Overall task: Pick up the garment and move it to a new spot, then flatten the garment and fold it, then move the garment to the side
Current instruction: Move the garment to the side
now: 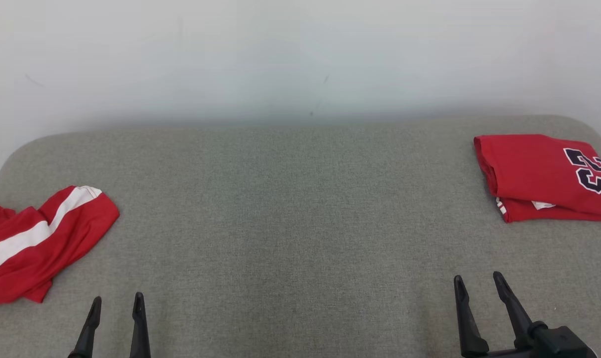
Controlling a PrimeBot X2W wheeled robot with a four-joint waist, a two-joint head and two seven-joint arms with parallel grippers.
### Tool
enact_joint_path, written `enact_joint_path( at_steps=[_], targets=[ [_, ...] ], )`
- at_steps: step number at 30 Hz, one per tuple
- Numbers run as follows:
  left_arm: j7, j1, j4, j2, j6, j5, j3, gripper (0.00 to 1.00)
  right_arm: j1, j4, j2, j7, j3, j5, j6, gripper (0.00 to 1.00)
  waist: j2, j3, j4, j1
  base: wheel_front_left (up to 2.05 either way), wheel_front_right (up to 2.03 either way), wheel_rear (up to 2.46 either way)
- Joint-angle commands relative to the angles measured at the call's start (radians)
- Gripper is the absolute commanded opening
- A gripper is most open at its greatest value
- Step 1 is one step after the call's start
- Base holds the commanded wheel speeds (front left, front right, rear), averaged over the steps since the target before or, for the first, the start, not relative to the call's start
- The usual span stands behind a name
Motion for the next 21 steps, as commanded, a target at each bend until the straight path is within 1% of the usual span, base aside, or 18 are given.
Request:
enact_joint_path(
  at_steps=[1, 9, 21],
  targets=[
    [-0.003, 0.016, 0.007, 0.006, 0.001, 0.003, 0.000, 1.00, 0.015, 0.004, 0.002, 0.001, 0.005, 0.008, -0.002, 1.00, 0.0000, -0.011, 0.004, 0.0000, 0.00, 0.00, 0.00],
    [-0.003, 0.015, 0.021, 0.013, 0.013, 0.010, -0.004, 1.00, 0.019, 0.017, 0.004, 0.003, 0.013, 0.018, -0.002, 1.00, 0.0000, -0.025, 0.006, 0.0000, 0.00, 0.00, 0.00],
    [-0.003, 0.020, 0.024, 0.016, 0.019, 0.010, -0.010, 1.00, 0.028, 0.028, 0.004, 0.000, 0.018, 0.029, -0.002, 1.00, 0.0000, -0.034, 0.015, 0.0000, 0.00, 0.00, 0.00]
  ],
)
